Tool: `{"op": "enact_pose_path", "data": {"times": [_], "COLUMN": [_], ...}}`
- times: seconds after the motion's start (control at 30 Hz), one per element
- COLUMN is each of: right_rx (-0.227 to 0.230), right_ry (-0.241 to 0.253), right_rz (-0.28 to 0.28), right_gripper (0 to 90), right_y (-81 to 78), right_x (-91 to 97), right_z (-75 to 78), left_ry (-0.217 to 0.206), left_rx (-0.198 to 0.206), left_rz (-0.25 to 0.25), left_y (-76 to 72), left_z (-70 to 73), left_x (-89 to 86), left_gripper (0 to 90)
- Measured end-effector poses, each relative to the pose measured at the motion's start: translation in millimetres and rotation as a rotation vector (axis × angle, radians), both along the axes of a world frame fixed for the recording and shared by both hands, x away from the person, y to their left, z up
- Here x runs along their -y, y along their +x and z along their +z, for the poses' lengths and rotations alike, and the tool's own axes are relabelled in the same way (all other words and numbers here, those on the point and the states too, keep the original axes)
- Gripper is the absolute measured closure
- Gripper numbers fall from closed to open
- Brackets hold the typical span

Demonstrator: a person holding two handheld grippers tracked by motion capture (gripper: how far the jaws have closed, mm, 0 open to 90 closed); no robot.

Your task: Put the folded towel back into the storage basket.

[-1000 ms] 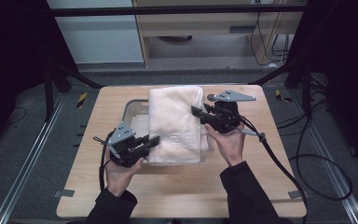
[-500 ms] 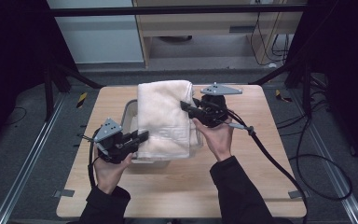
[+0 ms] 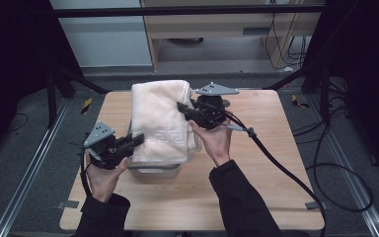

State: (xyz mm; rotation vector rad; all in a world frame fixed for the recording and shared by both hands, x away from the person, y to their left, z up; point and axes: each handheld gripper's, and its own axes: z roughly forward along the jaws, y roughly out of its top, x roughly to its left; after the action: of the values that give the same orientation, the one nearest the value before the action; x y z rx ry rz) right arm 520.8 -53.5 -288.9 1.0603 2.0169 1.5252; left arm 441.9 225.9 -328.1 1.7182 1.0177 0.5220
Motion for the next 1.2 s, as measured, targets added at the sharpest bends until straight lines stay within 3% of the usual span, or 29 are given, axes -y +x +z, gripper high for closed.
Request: {"op": "enact_pose_path", "data": {"times": [0.73,1.2], "right_rx": [-0.028,-0.030], "right_ry": [0.009,0.001], "right_rz": [0.005,0.002], "right_gripper": [66.0,65.9], "right_y": [21.1,30.4], "right_x": [-27.9,-48.0], "right_z": [-15.3,-24.3], "left_ry": [0.028,0.020], "left_rx": [-0.027,-0.047], "left_rz": [0.065,0.109], "left_y": [12.8,21.6], "left_z": [-9.0,-18.2], "left_x": [-19.7,-33.8], "left_gripper": [75.8,75.8]}}
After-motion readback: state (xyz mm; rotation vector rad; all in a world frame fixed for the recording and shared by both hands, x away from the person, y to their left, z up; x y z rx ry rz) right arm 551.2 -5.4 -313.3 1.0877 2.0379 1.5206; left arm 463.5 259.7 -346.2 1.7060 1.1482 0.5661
